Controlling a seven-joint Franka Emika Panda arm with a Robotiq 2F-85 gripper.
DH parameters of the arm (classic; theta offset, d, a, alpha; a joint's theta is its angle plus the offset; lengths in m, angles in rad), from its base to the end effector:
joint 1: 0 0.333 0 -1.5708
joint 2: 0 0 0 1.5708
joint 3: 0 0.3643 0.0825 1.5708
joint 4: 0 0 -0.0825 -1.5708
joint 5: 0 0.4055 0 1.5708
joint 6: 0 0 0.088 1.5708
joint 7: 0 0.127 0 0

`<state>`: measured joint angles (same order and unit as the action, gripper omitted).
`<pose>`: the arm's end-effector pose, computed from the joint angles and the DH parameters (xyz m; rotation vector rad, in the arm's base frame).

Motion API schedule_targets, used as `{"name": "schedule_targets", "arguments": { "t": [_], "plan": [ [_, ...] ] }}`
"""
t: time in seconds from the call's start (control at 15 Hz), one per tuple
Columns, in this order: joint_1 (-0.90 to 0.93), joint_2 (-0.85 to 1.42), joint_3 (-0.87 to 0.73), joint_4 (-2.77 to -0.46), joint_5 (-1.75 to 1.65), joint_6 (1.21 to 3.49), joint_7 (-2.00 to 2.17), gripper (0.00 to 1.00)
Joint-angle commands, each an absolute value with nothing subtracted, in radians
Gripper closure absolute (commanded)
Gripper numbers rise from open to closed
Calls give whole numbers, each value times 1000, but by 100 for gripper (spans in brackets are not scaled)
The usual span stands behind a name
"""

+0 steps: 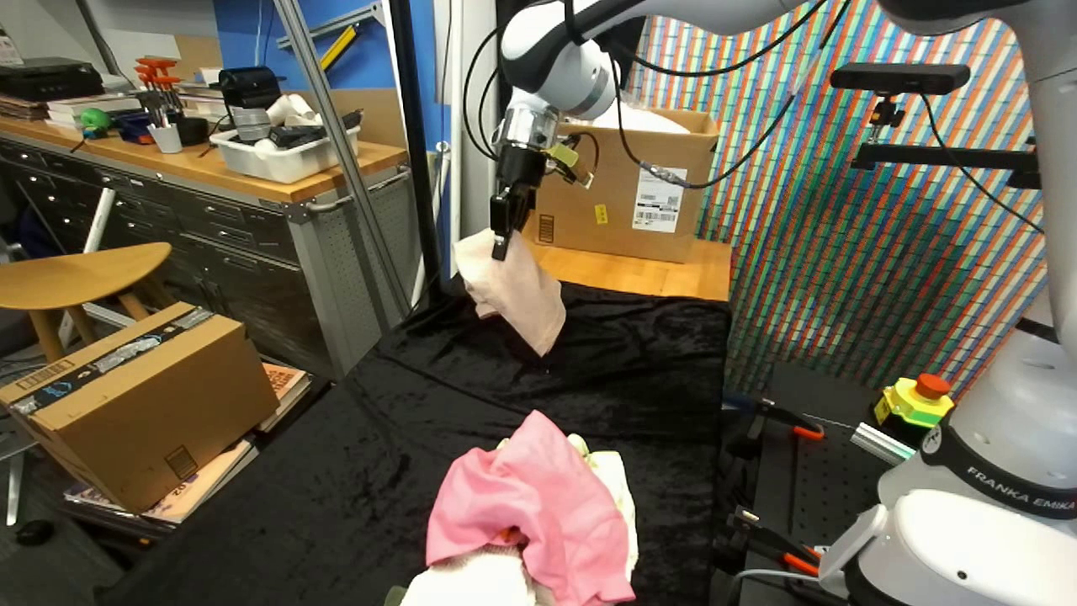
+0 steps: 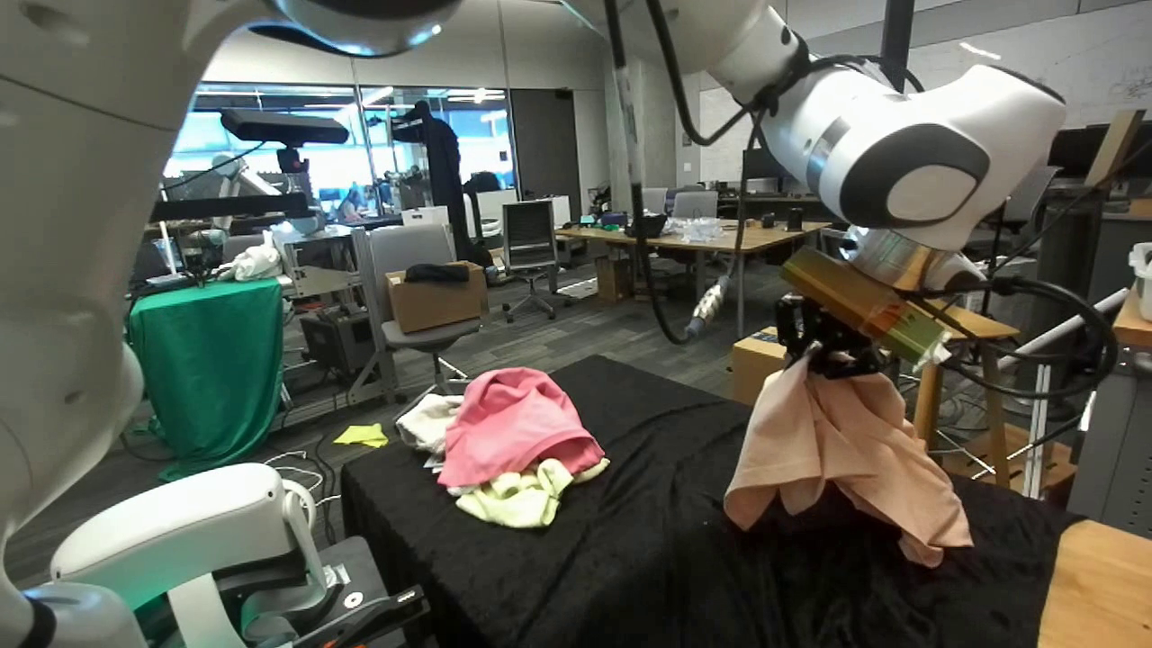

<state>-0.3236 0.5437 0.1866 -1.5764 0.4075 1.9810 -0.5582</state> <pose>0.7166 -0.0857 0.3371 -2.6495 -0.2796 -0.0432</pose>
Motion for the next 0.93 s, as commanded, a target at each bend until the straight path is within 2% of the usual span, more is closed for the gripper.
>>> {"name": "schedule_targets", "arguments": {
  "t": [0.0,0.4,0.87],
  "plan": [
    [-253,314,160,-1818,425,2056,-568,90],
    [-86,59,158,-2066,366,2167,-506,90],
    [136,-73,222,-2165,164,2167,-329,90]
  ]
}}
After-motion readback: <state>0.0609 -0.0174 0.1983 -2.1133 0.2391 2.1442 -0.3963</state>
